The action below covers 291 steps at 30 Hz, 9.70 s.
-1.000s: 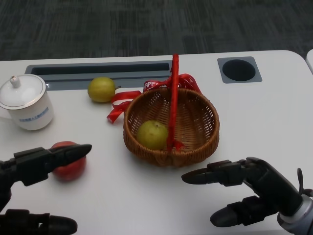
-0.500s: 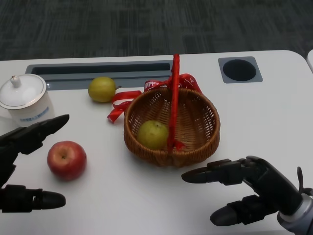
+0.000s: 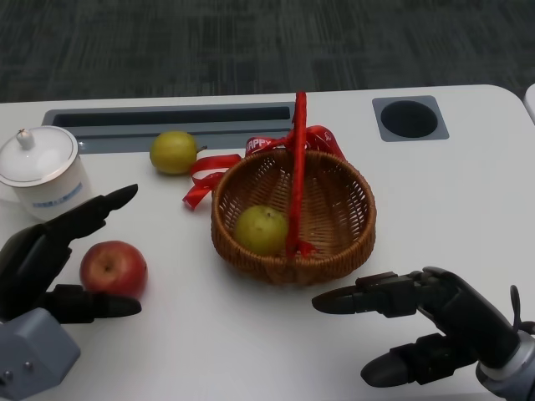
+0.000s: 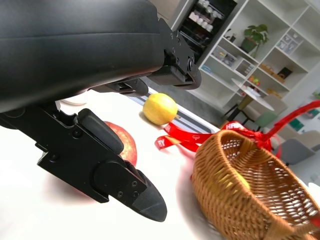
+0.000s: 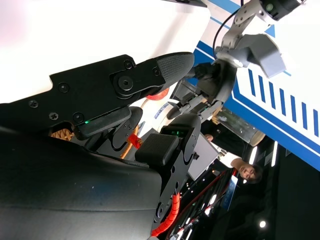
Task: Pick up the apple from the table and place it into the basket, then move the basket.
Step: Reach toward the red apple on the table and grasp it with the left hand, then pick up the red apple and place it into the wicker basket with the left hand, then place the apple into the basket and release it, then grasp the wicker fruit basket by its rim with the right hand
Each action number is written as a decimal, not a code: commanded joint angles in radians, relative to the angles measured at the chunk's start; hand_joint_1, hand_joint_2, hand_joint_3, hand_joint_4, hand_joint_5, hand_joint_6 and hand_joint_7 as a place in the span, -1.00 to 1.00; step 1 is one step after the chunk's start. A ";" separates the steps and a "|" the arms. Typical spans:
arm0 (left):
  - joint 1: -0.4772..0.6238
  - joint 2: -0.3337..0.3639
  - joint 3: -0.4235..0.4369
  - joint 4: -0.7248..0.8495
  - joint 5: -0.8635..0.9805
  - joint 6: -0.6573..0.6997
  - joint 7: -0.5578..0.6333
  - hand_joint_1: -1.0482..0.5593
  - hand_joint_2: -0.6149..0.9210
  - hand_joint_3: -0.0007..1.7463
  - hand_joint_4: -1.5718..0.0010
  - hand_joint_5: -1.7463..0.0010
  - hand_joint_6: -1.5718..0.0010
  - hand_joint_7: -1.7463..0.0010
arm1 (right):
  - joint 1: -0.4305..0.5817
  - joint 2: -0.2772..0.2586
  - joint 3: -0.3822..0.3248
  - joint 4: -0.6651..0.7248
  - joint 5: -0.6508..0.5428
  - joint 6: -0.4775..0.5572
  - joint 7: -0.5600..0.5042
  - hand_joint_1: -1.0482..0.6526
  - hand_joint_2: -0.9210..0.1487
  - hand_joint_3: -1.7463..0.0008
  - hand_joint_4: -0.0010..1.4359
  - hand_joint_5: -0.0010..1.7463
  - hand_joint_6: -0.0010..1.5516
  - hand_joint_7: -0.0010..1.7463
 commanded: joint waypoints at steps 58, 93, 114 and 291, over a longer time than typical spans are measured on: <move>-0.101 -0.024 -0.187 0.200 0.044 0.053 0.543 0.17 0.88 -1.00 -0.52 0.98 -0.37 0.99 | 0.025 -0.028 -0.002 -0.072 0.014 0.022 -0.016 -0.35 -0.99 1.00 0.20 -1.00 0.00 -1.00; -0.063 -0.197 -0.097 -0.371 -0.231 0.198 0.102 0.14 0.86 -1.00 -0.57 0.99 -0.43 0.99 | 0.036 -0.020 0.001 -0.082 0.016 0.020 -0.022 -0.35 -0.99 1.00 0.22 -1.00 0.01 -1.00; -0.345 -0.307 -0.114 0.120 -0.233 0.129 0.030 0.23 0.85 -0.99 -0.58 1.00 -0.42 1.00 | 0.076 -0.018 0.001 -0.128 0.016 0.021 -0.044 -0.33 -0.98 1.00 0.22 -1.00 0.01 -1.00; 0.368 -0.031 0.073 -0.826 -0.640 0.381 -0.554 -0.25 0.73 -1.00 0.02 0.99 0.19 1.00 | -0.496 -0.106 0.268 0.578 -0.782 0.110 -0.662 -0.64 -0.80 0.98 0.01 -0.98 -0.18 -0.99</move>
